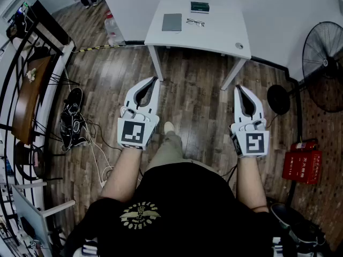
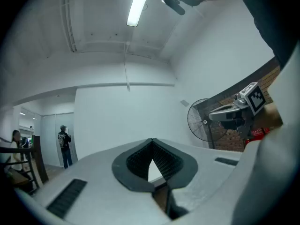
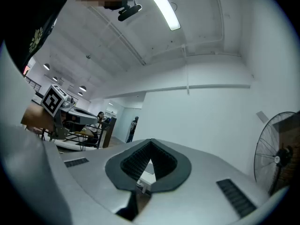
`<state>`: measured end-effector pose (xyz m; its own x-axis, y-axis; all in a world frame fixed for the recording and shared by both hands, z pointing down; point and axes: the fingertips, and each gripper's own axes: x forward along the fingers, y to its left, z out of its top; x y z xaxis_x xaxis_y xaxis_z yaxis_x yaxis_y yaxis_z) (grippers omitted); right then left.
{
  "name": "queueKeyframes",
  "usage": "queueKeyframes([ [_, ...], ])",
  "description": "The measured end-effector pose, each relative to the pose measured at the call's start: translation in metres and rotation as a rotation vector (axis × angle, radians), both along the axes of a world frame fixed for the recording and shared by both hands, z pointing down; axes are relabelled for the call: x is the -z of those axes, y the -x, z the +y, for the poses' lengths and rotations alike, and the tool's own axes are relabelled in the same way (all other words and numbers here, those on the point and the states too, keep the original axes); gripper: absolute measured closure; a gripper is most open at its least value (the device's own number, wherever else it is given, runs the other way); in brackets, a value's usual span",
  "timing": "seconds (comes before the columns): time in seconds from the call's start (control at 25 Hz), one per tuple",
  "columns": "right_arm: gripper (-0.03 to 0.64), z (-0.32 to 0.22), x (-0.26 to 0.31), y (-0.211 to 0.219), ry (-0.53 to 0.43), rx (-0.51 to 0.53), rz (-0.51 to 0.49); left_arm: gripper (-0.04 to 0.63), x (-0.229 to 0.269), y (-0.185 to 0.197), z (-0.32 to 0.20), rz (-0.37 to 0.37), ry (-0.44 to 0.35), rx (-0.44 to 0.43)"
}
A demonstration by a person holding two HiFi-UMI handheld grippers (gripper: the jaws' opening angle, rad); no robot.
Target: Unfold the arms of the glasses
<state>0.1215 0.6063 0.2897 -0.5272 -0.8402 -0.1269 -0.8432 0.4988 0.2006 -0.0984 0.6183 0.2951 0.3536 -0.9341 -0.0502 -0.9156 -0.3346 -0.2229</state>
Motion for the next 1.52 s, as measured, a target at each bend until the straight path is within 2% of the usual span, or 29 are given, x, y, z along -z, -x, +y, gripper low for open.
queueKeyframes([
  [0.16,0.615,-0.017,-0.003,0.009,-0.01,0.017,0.006,0.589,-0.001,0.0,-0.02,0.014,-0.024,0.031],
  [0.4,0.615,-0.043,-0.027,0.012,0.024,0.015,-0.011,0.589,-0.02,-0.015,-0.054,0.009,-0.004,-0.004],
  [0.6,0.615,-0.074,-0.033,0.039,0.043,0.012,-0.011,0.589,-0.027,0.013,-0.082,0.016,0.012,-0.008],
  [0.8,0.615,-0.124,-0.036,0.051,0.061,0.013,-0.018,0.589,-0.038,0.026,-0.132,0.017,0.011,-0.005],
  [1.0,0.615,-0.169,-0.037,0.061,0.062,0.016,-0.007,0.589,-0.054,0.039,-0.178,0.029,0.054,0.008],
  [1.2,0.615,-0.21,-0.051,0.072,0.077,0.02,0.019,0.589,-0.076,0.055,-0.22,0.002,0.108,0.005],
  [1.52,0.616,-0.268,-0.081,0.073,0.144,-0.007,0.046,0.589,-0.097,0.065,-0.276,-0.023,0.143,-0.019],
])
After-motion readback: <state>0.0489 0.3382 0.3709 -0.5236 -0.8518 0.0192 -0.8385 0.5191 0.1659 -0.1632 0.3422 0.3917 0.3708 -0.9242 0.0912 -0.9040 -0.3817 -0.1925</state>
